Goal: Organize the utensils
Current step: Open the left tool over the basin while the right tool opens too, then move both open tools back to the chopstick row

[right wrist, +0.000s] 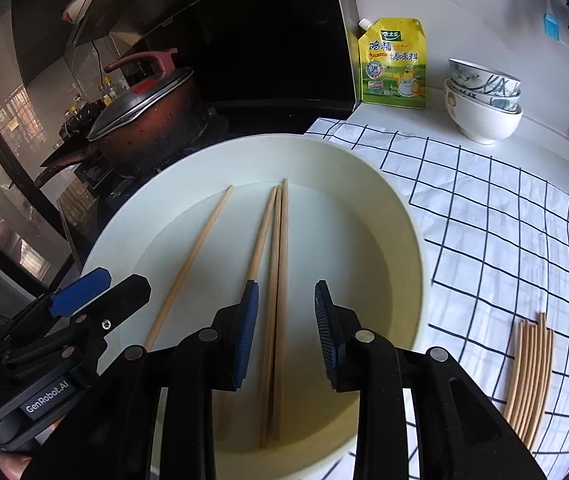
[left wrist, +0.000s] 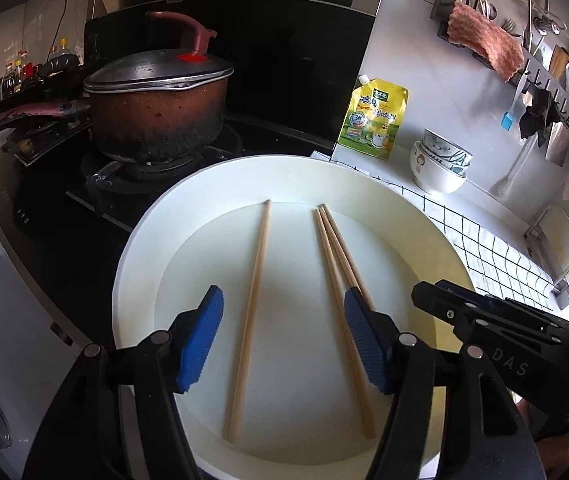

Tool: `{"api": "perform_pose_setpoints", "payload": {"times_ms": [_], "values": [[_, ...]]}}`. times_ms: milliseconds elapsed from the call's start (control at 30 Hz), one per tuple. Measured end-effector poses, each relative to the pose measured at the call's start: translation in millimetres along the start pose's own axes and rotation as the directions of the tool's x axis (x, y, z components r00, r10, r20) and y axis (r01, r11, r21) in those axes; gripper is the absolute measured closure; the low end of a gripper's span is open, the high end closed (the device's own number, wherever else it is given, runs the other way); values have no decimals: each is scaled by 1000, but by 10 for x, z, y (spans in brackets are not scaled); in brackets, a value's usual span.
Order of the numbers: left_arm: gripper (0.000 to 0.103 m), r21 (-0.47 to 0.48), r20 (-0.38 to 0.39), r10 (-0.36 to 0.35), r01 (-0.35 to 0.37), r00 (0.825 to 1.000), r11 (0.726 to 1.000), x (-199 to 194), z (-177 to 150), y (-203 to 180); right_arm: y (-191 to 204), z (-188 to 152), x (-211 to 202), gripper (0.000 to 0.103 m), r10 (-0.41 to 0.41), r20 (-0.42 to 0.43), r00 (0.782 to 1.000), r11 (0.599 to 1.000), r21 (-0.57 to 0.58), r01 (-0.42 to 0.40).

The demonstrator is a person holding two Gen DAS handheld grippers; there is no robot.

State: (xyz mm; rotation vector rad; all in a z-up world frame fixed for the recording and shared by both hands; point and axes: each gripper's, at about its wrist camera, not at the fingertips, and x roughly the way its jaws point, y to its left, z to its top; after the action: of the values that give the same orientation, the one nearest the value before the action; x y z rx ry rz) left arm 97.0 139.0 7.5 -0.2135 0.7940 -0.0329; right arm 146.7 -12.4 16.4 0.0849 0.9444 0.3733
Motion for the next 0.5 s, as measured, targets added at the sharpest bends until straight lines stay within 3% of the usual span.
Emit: {"api": "perform_pose_setpoints", "payload": {"times_ms": [500], "values": [[37, 37, -11, -42, 43, 999, 998, -259, -196, -382, -240, -276, -555, 71, -27, 60, 998, 999, 20, 26]]}}
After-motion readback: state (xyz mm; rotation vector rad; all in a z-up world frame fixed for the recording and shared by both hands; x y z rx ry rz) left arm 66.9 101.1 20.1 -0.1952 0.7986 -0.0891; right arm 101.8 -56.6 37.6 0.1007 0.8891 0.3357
